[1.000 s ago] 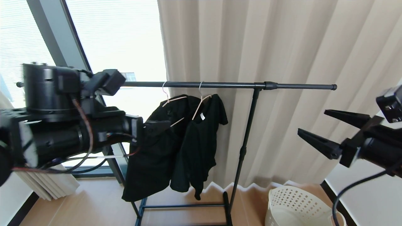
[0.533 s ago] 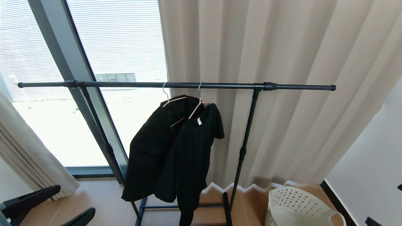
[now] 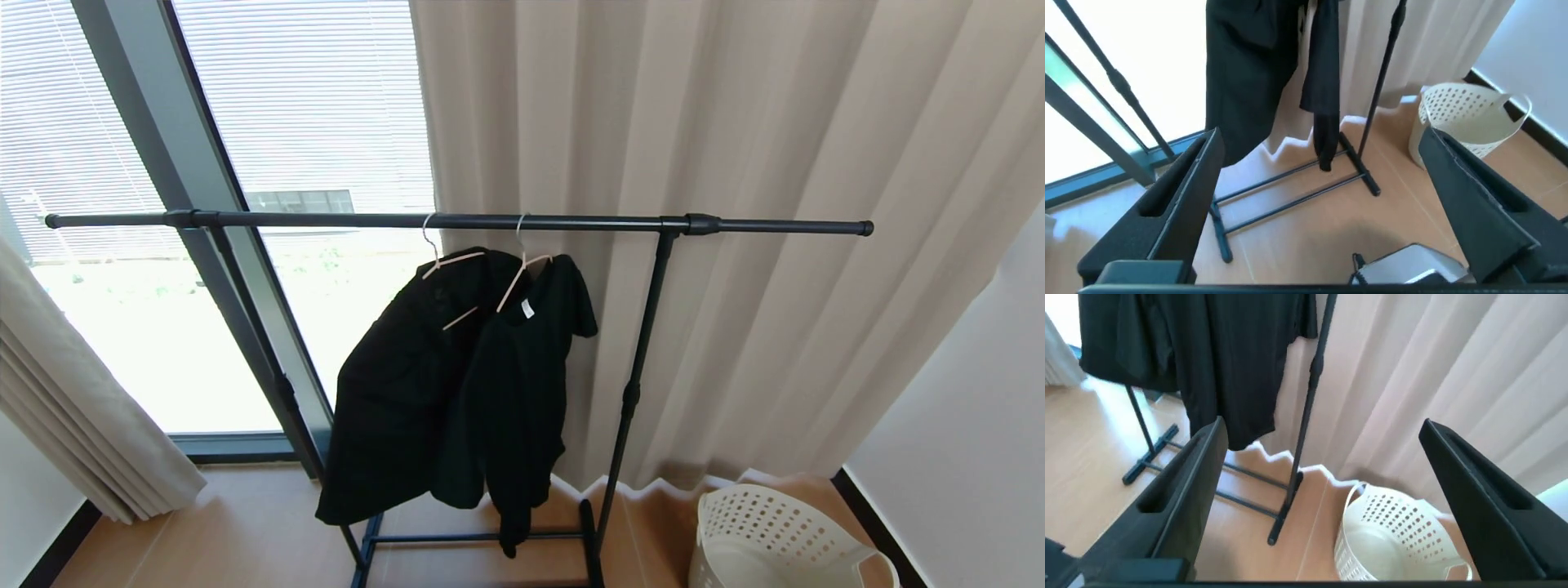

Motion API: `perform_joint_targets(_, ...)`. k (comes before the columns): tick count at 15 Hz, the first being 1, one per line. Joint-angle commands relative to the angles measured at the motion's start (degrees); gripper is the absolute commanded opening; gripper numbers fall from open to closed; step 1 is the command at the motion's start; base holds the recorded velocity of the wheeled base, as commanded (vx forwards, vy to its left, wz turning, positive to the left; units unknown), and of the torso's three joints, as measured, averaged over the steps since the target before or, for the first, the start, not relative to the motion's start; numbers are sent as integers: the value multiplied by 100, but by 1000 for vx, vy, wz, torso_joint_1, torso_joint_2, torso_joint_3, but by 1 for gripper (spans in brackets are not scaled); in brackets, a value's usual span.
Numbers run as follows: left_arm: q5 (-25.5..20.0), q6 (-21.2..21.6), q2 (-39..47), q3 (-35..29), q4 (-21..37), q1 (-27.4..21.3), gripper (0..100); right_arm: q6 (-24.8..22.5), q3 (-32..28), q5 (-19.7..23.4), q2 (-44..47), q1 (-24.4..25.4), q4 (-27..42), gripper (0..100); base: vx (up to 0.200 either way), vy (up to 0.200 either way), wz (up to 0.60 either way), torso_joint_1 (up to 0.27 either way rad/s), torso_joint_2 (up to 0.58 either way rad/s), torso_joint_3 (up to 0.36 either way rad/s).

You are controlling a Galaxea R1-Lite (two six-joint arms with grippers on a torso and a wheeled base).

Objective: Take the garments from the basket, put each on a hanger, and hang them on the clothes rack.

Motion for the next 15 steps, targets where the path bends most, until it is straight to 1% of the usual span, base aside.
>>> perform_joint_targets(1,-19,180,-825,35,266,738,100,86,28,-448,-113,-1,-47,100,0,0,0,0,0,0)
perform_joint_targets(2,-36,241,-843,35,257,1327,100,165,37,-606,-113,-1,-73,100,0,0,0,0,0,0)
perform_joint_targets(3,-63,294,-966,35,257,1652,100,235,46,-633,-113,-1,-108,100,0,0,0,0,0,0)
perform_joint_targets(4,-80,303,-1247,35,257,1801,100,262,46,-659,-113,-1,-108,100,0,0,0,0,0,0)
perform_joint_targets(5,-203,276,-1546,35,257,1854,100,279,46,-747,-113,-1,-117,100,0,0,0,0,0,0)
perform_joint_targets(6,-326,118,-1546,44,257,1863,100,288,54,-870,-113,-1,-117,100,0,0,0,0,0,0)
perform_joint_targets(8,-344,-277,-1546,44,284,1863,100,367,72,-1046,-113,-1,-135,100,0,0,0,0,0,0)
perform_joint_targets(10,-291,-462,-1546,26,284,1871,100,578,98,-1388,-113,-1,-223,100,0,0,0,0,0,0)
perform_joint_targets(11,-317,-770,-1546,17,292,1863,100,648,133,-1582,-104,-1,-302,100,0,0,0,0,0,0)
perform_joint_targets(12,-326,-752,-1546,9,292,1863,100,727,142,-1617,-104,-1,-319,100,0,0,0,0,0,0)
perform_joint_targets(14,-361,-664,-1546,17,301,1863,100,701,142,-1564,-52,-1,-311,100,0,0,0,0,0,0)
perform_joint_targets(15,-361,-629,-1546,26,292,1863,100,692,142,-1476,177,69,-311,100,0,0,0,0,0,0)
